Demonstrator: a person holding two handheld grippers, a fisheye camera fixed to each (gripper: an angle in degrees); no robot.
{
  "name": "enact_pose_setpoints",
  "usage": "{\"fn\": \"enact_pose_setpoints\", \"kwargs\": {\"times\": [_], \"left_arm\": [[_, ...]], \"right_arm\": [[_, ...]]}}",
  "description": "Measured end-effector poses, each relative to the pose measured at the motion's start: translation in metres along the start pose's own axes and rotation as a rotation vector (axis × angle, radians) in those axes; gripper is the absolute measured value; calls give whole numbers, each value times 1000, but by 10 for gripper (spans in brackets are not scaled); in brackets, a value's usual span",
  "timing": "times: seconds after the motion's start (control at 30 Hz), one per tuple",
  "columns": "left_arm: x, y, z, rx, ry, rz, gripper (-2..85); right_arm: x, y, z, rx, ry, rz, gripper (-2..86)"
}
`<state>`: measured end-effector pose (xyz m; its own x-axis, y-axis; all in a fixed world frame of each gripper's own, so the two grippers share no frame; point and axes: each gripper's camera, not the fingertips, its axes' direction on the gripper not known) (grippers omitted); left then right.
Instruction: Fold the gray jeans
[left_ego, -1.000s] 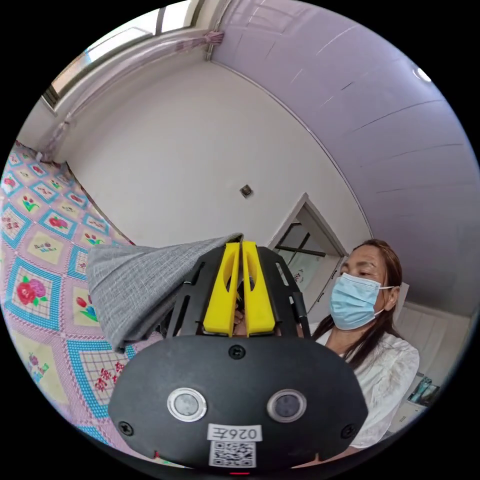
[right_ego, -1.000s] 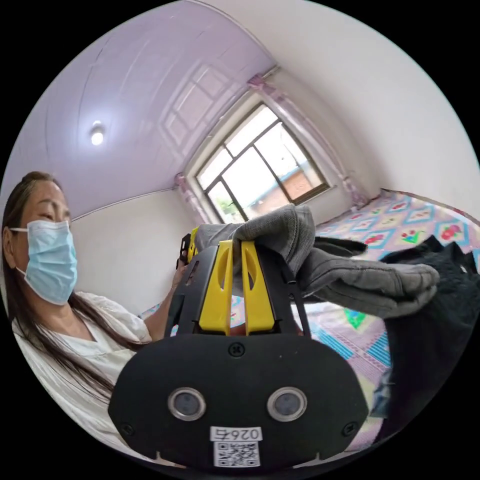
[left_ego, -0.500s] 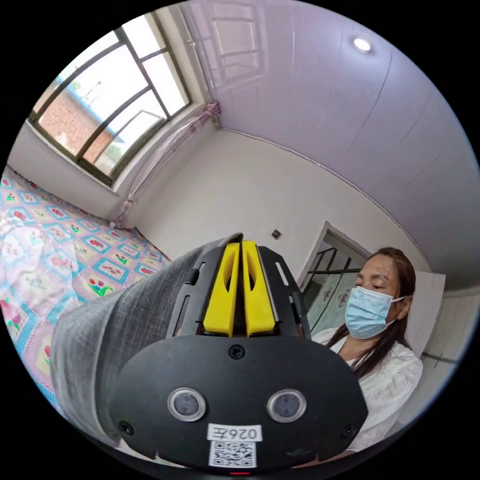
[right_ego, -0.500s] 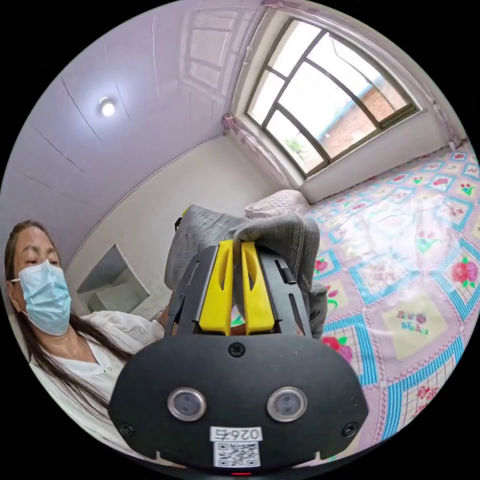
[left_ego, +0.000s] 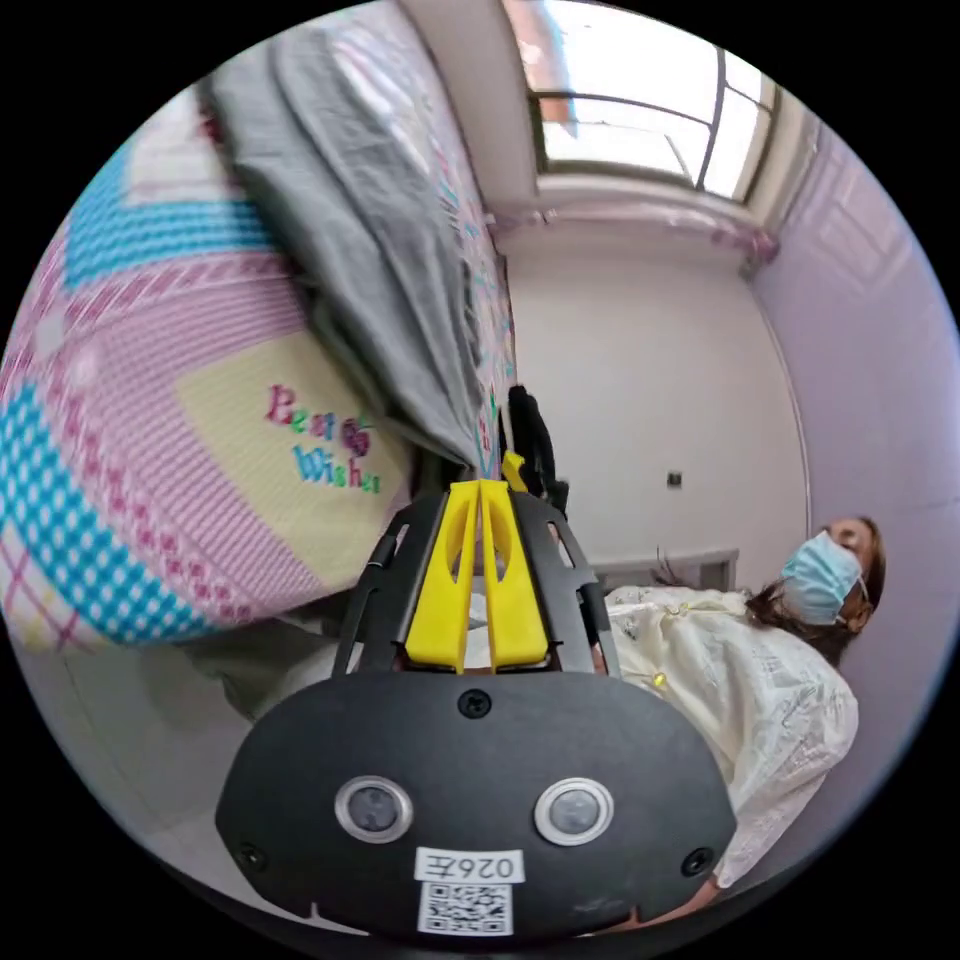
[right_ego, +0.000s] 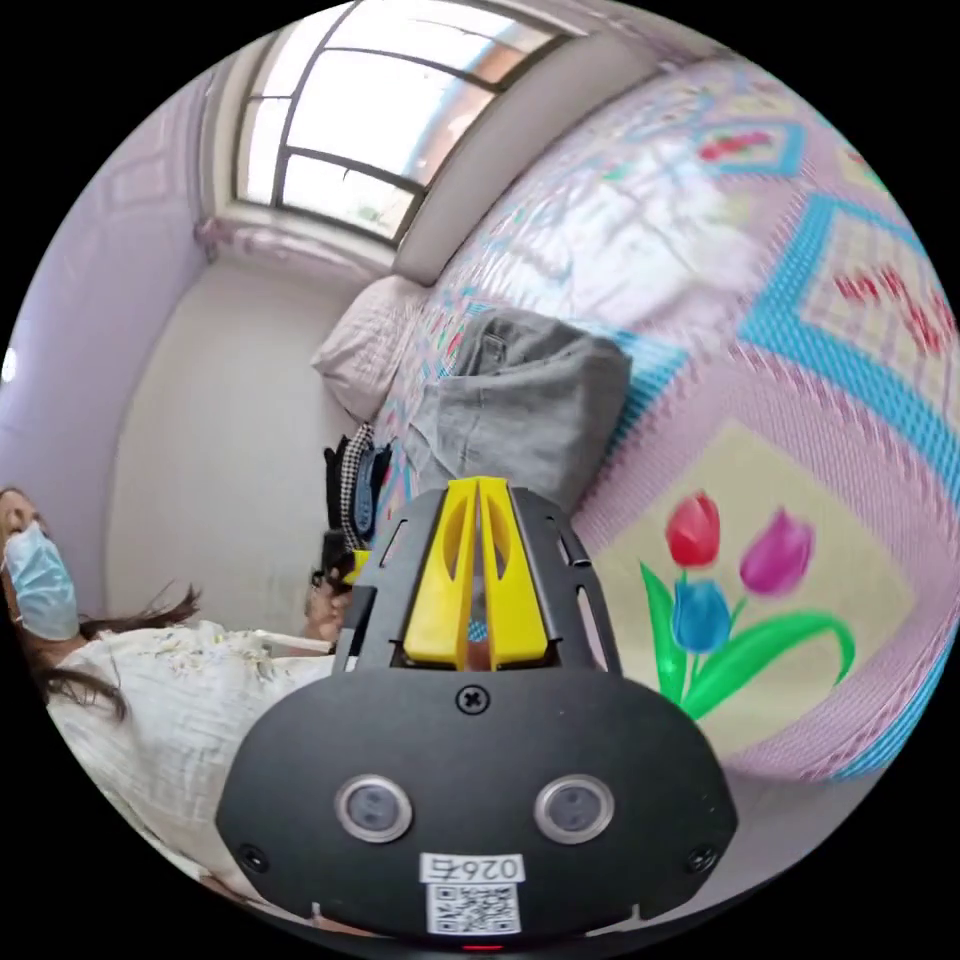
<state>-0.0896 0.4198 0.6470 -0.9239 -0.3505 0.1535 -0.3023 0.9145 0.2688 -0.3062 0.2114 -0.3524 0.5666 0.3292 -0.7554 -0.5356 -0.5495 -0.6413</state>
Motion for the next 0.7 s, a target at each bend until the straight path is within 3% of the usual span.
{"fn": "enact_pose_setpoints", "kwargs": {"times": [0.13,0.27,0.47,0.57,0.7], "left_arm": [[0,12,-22,157,-82,-100,0],[39,-34,-35,223,-304,-34,77],[44,-99,-30,327,-314,-71,154],[35,-112,-16,350,-250,-114,127],[27,-113,-9,343,-189,-183,4]], "right_arm": [[43,32,-34,91,26,143,22],[39,13,-47,90,86,80,38],[24,-24,-42,47,11,-32,39],[26,-27,-38,39,-1,-36,37],[39,-25,-37,20,-22,4,32]]}}
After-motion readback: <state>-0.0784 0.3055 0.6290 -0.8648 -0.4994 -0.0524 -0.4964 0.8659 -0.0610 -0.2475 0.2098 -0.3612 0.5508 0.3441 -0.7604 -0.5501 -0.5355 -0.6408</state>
